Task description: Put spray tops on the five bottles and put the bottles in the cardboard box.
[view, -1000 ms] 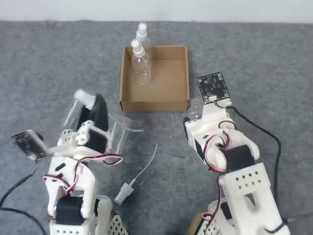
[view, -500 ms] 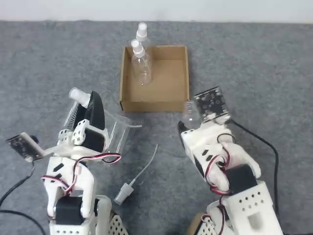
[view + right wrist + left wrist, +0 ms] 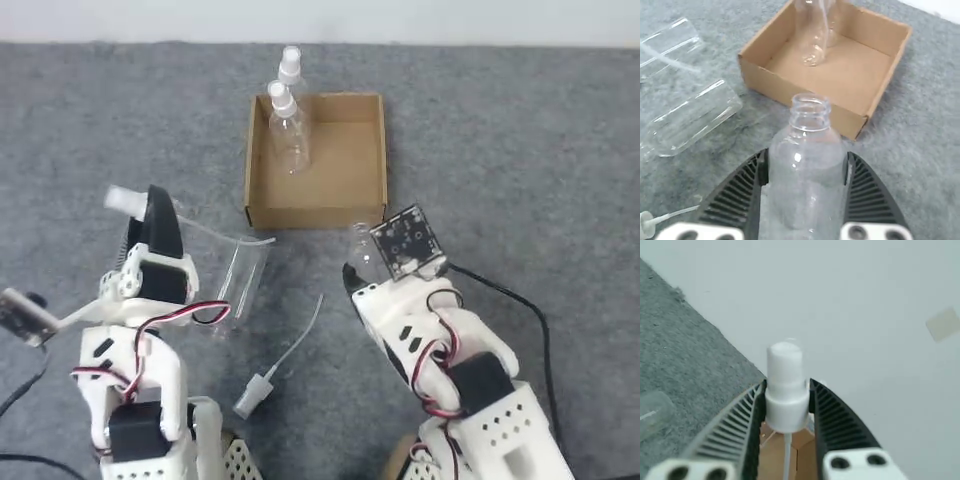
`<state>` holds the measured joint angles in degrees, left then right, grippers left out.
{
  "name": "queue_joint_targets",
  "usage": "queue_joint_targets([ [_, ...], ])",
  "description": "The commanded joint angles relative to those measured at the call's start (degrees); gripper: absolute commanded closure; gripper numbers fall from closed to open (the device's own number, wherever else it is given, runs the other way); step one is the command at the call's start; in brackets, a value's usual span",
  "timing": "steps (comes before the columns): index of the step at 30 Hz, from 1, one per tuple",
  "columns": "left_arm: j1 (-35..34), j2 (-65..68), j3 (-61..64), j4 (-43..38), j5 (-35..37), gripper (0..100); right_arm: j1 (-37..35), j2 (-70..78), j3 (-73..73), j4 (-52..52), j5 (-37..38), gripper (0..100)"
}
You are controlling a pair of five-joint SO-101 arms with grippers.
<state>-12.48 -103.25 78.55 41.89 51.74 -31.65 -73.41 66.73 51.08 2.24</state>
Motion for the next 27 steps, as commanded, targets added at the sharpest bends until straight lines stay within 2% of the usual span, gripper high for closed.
queue_joint_targets([
  [1,-0.2,-1.2,-0.4,-1.9,1.1,99,-3.5,-3.1,0.6,-1.6,1.1,90.2],
  [6,-0.4,-1.2,-0.4,-1.9,1.3,99,-5.9,-4.1,5.3,-7.5,1.9,90.2],
  [12,-0.4,-1.2,-0.4,-1.9,4.0,99,-7.8,-6.6,11.7,-14.3,9.1,90.2],
  [20,-0.4,-1.2,-0.4,-1.8,4.2,99,-10.0,-12.0,15.4,-15.5,10.3,90.2],
  [27,-0.4,-1.2,-0.4,-1.8,4.2,99,-11.6,-17.5,19.0,-15.6,17.7,90.2],
])
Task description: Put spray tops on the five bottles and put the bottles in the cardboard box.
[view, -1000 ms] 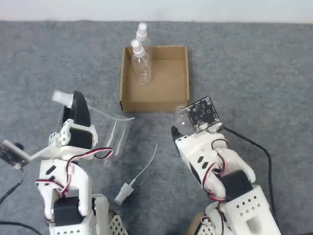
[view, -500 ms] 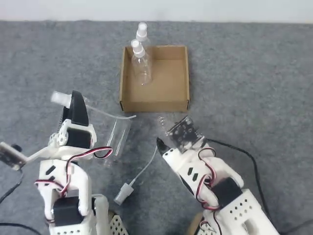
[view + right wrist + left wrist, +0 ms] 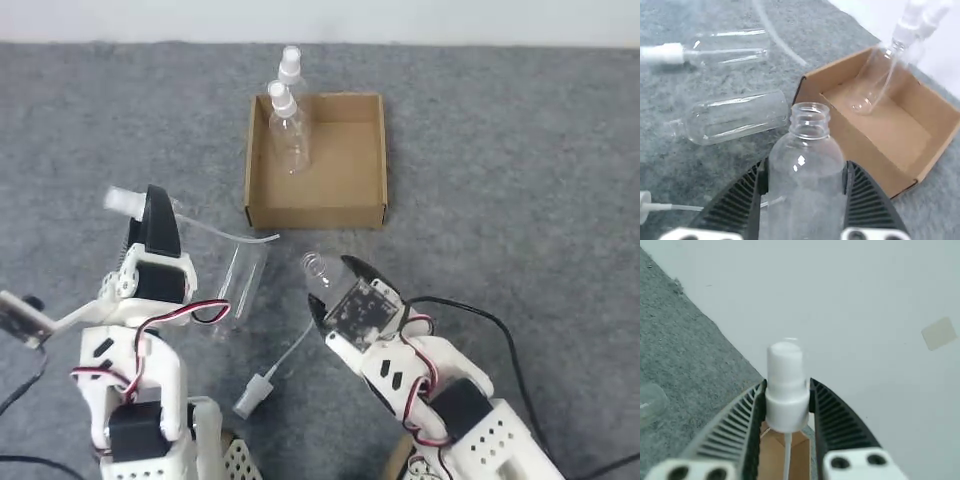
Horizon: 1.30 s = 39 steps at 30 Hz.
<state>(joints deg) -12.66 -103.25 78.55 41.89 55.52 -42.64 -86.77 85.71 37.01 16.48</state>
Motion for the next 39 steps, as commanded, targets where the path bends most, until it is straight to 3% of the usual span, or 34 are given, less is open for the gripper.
queue_joint_targets([
  [1,-0.3,-1.2,-0.6,-1.7,0.4,99,-0.6,-5.2,0.4,-1.5,3.4,90.2],
  [7,-0.3,-1.2,-1.3,-1.6,0.5,99,-0.6,-10.9,3.1,-1.5,4.5,90.2],
  [15,-0.3,-1.2,-6.8,4.2,0.5,99,-0.6,-17.0,8.3,-5.1,9.9,90.2],
  [28,1.0,-1.2,-11.0,4.1,0.2,99,-0.5,-17.1,9.7,-7.5,10.1,90.2],
  [33,1.2,-1.2,-11.3,4.2,-1.3,99,-0.5,-17.2,10.6,-8.2,17.1,90.2],
  [39,1.2,-1.2,-11.6,4.1,-1.6,99,-0.5,-17.2,10.6,-8.3,17.3,90.2],
])
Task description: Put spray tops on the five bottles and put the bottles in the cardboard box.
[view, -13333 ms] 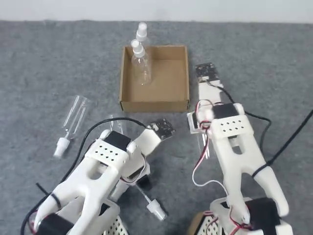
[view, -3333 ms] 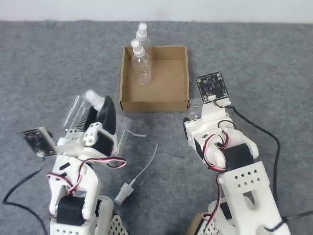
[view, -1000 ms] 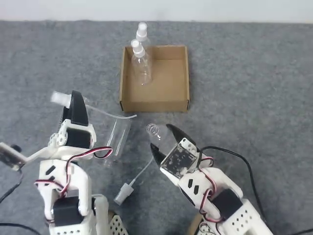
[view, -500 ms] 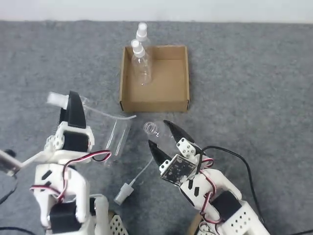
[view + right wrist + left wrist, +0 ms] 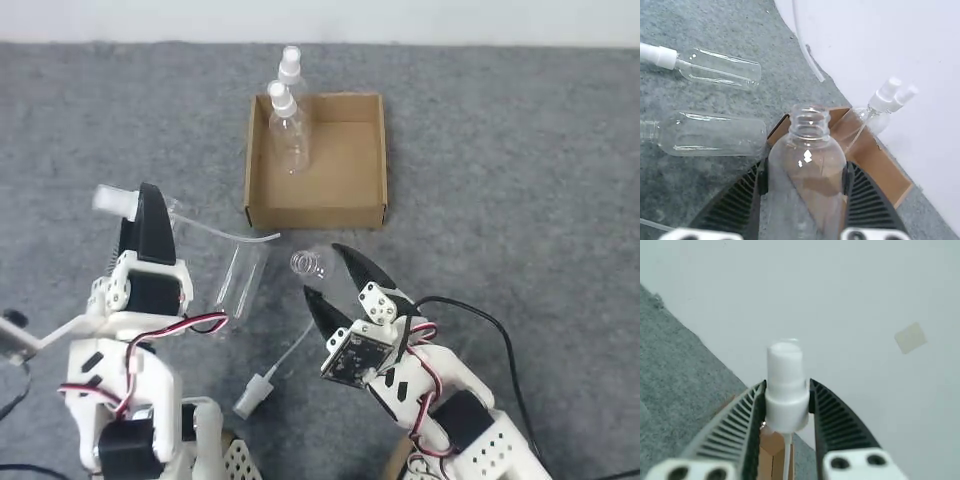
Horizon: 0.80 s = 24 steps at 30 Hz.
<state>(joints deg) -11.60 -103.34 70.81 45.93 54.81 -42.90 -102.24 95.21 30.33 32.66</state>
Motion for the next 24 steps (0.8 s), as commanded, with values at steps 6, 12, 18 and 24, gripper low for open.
queue_joint_targets([
  [6,3.8,-1.1,-7.9,4.1,-4.0,99,-0.2,-1.7,1.1,-1.6,1.4,90.2],
  [12,8.7,-1.1,-11.6,9.8,-6.4,99,-0.1,-1.7,1.1,-1.7,1.4,90.2],
  [18,7.9,-1.1,-11.2,10.1,-6.4,99,-0.1,-1.7,1.1,-1.6,1.4,90.2],
  [24,8.0,-1.1,-7.0,6.0,-6.4,99,-0.1,-1.7,1.1,-1.5,1.4,90.2],
])
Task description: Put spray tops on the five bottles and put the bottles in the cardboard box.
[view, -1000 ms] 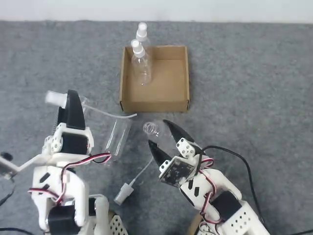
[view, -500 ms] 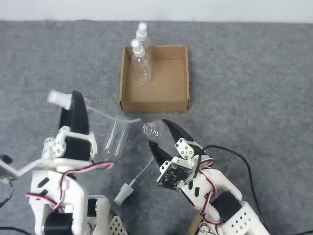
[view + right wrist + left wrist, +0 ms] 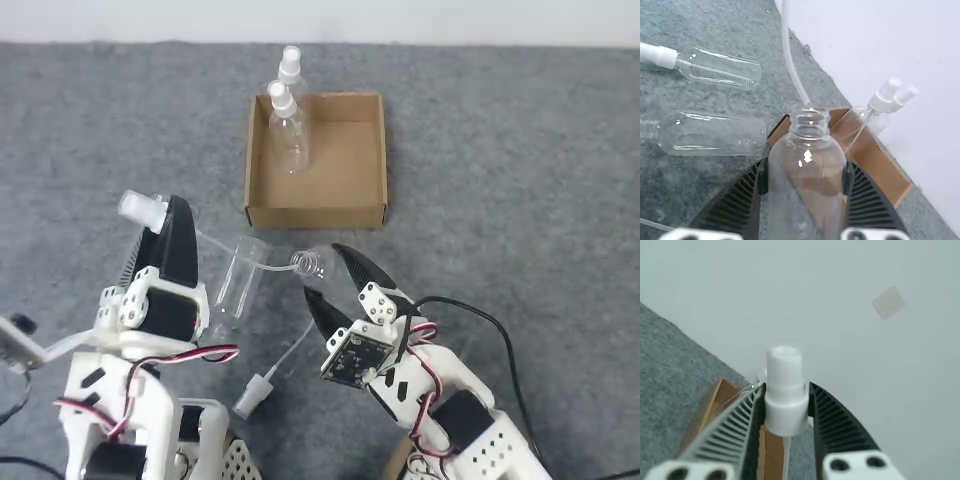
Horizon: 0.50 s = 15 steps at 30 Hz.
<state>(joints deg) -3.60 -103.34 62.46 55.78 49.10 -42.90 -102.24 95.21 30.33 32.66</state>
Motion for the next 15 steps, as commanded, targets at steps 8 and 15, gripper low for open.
queue_joint_targets([
  [8,0.2,-1.1,7.6,-11.1,-0.7,99,-0.2,-1.7,1.1,-1.5,1.4,90.2],
  [15,0.4,-1.1,7.7,-11.0,-0.6,99,-0.2,-1.7,1.1,-1.5,1.4,90.2],
])
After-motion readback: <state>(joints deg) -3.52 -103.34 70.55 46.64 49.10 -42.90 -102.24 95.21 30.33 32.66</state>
